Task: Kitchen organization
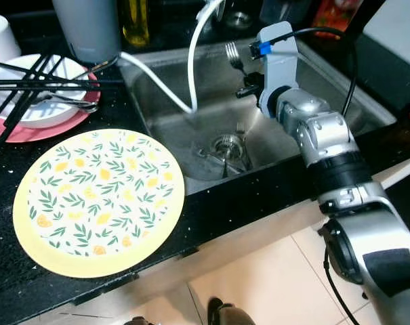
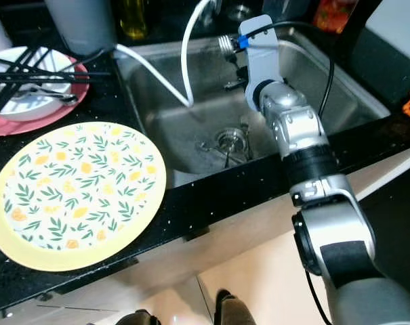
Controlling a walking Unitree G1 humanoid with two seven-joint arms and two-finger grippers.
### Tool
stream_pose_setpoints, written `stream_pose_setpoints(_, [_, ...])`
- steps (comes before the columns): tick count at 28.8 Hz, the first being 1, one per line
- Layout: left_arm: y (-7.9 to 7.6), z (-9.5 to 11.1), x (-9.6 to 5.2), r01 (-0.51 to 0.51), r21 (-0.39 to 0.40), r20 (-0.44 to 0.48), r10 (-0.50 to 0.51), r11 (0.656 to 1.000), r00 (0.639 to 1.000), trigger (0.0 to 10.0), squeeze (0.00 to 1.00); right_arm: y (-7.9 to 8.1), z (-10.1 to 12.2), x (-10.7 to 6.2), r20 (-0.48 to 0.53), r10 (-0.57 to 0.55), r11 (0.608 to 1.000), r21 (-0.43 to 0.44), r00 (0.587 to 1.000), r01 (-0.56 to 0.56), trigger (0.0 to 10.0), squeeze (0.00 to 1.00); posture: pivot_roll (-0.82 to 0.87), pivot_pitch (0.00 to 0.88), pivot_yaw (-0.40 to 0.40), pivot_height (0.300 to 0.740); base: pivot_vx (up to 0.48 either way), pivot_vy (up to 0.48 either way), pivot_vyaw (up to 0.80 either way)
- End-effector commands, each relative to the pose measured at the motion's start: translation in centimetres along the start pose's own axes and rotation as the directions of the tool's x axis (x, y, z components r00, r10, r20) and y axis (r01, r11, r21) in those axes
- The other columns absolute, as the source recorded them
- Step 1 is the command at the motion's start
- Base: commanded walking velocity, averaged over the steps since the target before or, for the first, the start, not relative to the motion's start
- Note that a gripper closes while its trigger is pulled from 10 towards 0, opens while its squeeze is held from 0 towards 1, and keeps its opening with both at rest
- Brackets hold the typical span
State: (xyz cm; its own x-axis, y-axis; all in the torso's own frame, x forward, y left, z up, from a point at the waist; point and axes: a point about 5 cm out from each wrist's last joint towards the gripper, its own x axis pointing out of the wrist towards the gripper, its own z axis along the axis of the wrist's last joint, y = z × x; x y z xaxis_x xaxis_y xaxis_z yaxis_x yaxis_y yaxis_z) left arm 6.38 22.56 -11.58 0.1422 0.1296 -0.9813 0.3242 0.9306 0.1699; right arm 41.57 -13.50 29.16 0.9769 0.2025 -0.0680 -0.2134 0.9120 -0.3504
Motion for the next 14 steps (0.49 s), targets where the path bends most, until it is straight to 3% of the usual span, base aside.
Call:
stream_pose_setpoints(1, [-2.0, -3.8, -0.1, 0.079, 0.014, -0.106, -0.077, 0.997, 0.991, 10.0, 0.00, -0.6, -0.1, 0.3, -0.022, -0.015, 0.996, -0.083, 1.000, 0.013, 10.0, 0.00, 0.07, 0.296, -0.106, 0.740, 0.000, 0.000, 0.00])
stream_pose_setpoints(4, [-1.9, -4.8, -0.3, 0.080, 0.011, -0.122, -0.078, 0.997, 0.990, 10.0, 0.00, -0.2, -0.1, 0.7, -0.040, 0.009, 0.993, -0.116, 0.999, -0.013, 10.0, 0.00, 0.07, 0.310, -0.112, 0.740, 0.000, 0.000, 0.00])
stream_pose_setpoints(9, [-2.4, -5.8, -0.4, 0.090, -0.001, -0.136, -0.089, 0.996, 0.987, 10.0, 0.00, 0.9, -0.6, 1.4, -0.112, 0.053, 0.960, -0.266, 0.992, -0.081, 10.0, 0.00, 0.07, 0.341, -0.117, 0.740, 0.000, 0.000, 0.00])
stream_pose_setpoints(14, [-2.7, -6.0, -0.4, 0.097, -0.003, -0.137, -0.096, 0.995, 0.986, 10.0, 0.00, 1.9, -0.4, 1.6, -0.136, 0.112, 0.933, -0.328, 0.984, -0.151, 10.0, 0.00, 0.07, 0.350, -0.120, 0.740, 0.000, 0.000, 0.00])
